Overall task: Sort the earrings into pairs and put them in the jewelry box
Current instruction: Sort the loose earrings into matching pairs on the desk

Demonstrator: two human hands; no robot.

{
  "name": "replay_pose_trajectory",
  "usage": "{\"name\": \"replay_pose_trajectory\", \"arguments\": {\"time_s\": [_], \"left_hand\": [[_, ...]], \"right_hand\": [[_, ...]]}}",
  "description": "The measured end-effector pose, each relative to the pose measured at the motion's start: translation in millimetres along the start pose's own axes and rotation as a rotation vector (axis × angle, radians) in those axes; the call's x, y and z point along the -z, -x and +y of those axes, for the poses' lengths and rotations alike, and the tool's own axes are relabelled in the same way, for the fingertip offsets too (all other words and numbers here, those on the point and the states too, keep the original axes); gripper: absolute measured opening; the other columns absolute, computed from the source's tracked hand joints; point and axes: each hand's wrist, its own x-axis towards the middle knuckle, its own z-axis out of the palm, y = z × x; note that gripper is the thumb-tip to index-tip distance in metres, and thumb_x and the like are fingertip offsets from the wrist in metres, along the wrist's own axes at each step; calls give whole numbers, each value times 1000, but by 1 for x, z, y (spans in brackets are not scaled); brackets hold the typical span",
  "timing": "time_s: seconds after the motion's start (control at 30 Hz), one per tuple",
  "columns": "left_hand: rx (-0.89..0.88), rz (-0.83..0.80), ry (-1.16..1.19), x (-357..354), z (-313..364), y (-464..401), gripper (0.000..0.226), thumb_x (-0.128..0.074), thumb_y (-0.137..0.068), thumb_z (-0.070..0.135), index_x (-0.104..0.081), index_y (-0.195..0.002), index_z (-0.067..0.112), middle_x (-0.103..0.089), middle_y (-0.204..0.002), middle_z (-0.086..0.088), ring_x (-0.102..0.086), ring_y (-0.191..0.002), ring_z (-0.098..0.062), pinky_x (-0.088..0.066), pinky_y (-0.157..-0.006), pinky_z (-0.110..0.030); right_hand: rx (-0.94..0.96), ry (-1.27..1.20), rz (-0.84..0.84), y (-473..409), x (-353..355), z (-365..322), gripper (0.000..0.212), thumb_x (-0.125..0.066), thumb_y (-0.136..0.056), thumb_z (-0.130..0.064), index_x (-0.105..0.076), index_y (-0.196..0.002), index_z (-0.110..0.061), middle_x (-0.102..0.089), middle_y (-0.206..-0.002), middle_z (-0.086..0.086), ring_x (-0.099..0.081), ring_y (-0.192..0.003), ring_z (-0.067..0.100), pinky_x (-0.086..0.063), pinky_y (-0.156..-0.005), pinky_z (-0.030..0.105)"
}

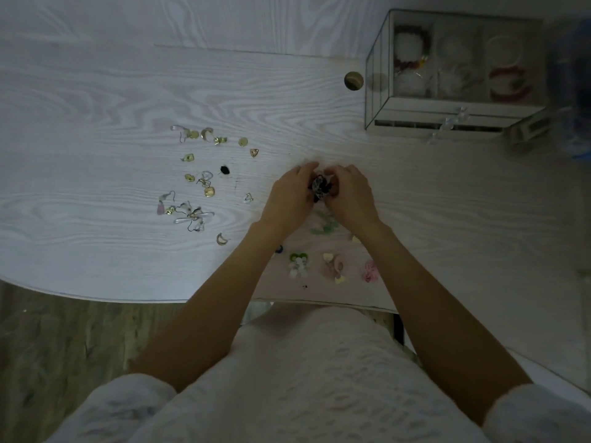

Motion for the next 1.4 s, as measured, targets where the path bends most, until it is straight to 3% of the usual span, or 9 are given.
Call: {"name": "replay_pose_trajectory", "arguments": {"time_s": [0.13, 0.3, 0.43, 0.6, 0.77, 0.9, 1.03, 1.2, 1.4], "left_hand": [[-60, 63, 97, 12, -4, 12, 44, -57, -87, 8, -48, -130, 6, -61, -120, -13, -59, -106, -25, -47, -93, -39], [-144, 385, 187, 54, -17, 48, 26, -47, -95, 23, -61, -115, 14, -70, -99, 1, -62, -88, -13, -50, -78, -26], [-13, 482, 153, 79, -52, 71, 23, -50, -93, 19, -62, -113, 17, -69, -98, 3, -61, -86, -11, -50, -75, -28], [264, 413, -52, 99, -101, 74, 43, -61, -82, 16, -53, -124, 18, -61, -115, -4, -53, -102, -23, -39, -81, -27], [343, 280, -108, 104, -121, 79, 55, -68, -78, 19, -48, -130, 13, -50, -127, -17, -42, -116, -34, -33, -94, -33], [344, 271, -56, 104, -125, 98, 53, -70, -78, 17, -51, -127, 11, -49, -127, -19, -41, -115, -35, -35, -93, -33], [398, 276, -66, 95, -129, 110, 45, -70, -78, 21, -58, -120, 11, -52, -121, -17, -42, -113, -33, -39, -90, -35], [363, 274, -15, 87, -127, 104, 41, -71, -77, 14, -59, -117, 9, -53, -116, -16, -47, -108, -31, -34, -84, -22], [301, 288, -5, 87, -121, 87, 44, -69, -78, 12, -57, -121, 12, -54, -117, -13, -48, -108, -29, -33, -86, -21]], "right_hand": [[46, 37, 32, 3, 0, -1, 34, -56, -84, 0, -58, -118, -6, -54, -114, 17, -53, -102, 28, -33, -75, 22], [340, 156, 171, 15, -2, -18, 22, -54, -84, -1, -65, -103, -6, -62, -100, 11, -56, -93, 27, -43, -67, 28], [474, 142, 109, 10, -16, -41, 19, -56, -83, -2, -68, -94, -10, -66, -91, 7, -58, -84, 24, -44, -63, 28], [528, 115, -60, -17, -36, -77, 23, -55, -86, -4, -65, -107, -10, -63, -104, 10, -56, -98, 25, -48, -76, 33], [615, 144, -108, -41, -62, -107, 39, -52, -84, 6, -57, -120, -7, -55, -123, 12, -51, -110, 29, -49, -85, 38], [656, 273, -156, -47, -75, -114, 37, -48, -82, 14, -61, -111, -3, -59, -116, 14, -50, -107, 32, -51, -76, 44], [619, 256, -127, -42, -76, -103, 16, -53, -86, 3, -63, -97, -1, -60, -102, 17, -53, -96, 31, -51, -71, 44], [586, 165, -63, -34, -68, -85, 11, -59, -85, -2, -66, -94, -1, -64, -96, 16, -59, -87, 28, -52, -73, 38], [499, 92, -26, -38, -59, -78, 13, -60, -85, 0, -61, -97, -1, -65, -95, 15, -62, -84, 25, -54, -74, 39]]}}
